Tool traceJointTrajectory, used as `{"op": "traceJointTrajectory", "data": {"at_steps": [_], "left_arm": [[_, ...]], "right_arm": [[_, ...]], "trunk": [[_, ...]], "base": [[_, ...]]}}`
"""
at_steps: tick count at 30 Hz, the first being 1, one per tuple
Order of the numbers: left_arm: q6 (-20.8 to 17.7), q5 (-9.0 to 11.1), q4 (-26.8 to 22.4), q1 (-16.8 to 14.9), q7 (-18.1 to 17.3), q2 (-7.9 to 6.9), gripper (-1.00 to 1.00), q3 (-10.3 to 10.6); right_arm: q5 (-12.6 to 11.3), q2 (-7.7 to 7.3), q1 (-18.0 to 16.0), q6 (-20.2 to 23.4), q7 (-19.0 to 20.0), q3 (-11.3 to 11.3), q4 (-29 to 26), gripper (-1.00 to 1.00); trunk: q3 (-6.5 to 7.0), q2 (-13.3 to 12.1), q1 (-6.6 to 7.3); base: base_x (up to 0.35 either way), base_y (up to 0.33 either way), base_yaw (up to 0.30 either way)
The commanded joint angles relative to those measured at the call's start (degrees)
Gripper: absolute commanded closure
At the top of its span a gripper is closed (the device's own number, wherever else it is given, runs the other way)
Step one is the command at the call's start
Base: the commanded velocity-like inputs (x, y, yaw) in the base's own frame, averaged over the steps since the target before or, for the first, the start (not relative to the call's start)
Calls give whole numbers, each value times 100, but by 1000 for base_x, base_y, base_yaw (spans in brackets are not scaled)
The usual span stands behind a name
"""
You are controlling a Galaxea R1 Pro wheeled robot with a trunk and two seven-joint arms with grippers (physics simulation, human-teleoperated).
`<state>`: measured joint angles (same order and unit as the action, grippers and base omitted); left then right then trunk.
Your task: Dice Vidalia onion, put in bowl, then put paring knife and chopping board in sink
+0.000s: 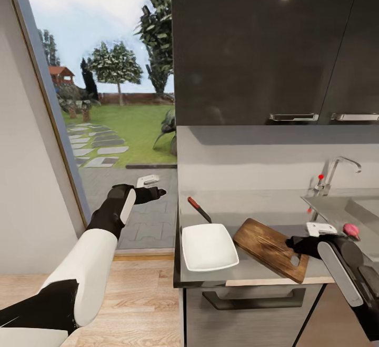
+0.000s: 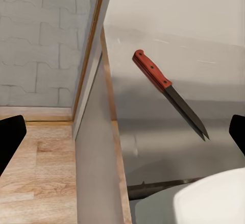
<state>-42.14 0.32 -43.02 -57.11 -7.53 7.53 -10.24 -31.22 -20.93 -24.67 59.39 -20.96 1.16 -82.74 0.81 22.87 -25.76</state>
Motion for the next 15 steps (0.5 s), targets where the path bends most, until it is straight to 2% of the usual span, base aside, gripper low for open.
{"op": "traceJointTrajectory", "data": {"at_steps": [1, 2, 5, 8, 15], "left_arm": [[-31, 2, -5, -2, -21, 8, -100, -31], [-31, 2, -5, -2, -21, 9, -100, -31], [-31, -2, -5, -2, -21, 10, -100, -31], [-31, 1, -5, -2, -21, 11, -100, -31], [-31, 1, -5, -2, -21, 19, -100, -15]], "right_arm": [[-41, 64, -3, 18, -63, 9, -4, -100], [-29, 204, -3, 25, -74, 0, -4, -100], [-1, 440, -3, 32, -139, -60, -5, -100], [9, 573, -3, 35, -223, -116, -4, -100], [114, 1019, -3, 37, -701, -169, -2, -100]], "trunk": [[-3, 5, -2], [-3, 5, -2], [-3, 5, -2], [-3, 5, -2], [-3, 5, -2]], "base": [[0, 0, 0], [0, 0, 0], [0, 0, 0], [0, 0, 0], [0, 0, 0]]}}
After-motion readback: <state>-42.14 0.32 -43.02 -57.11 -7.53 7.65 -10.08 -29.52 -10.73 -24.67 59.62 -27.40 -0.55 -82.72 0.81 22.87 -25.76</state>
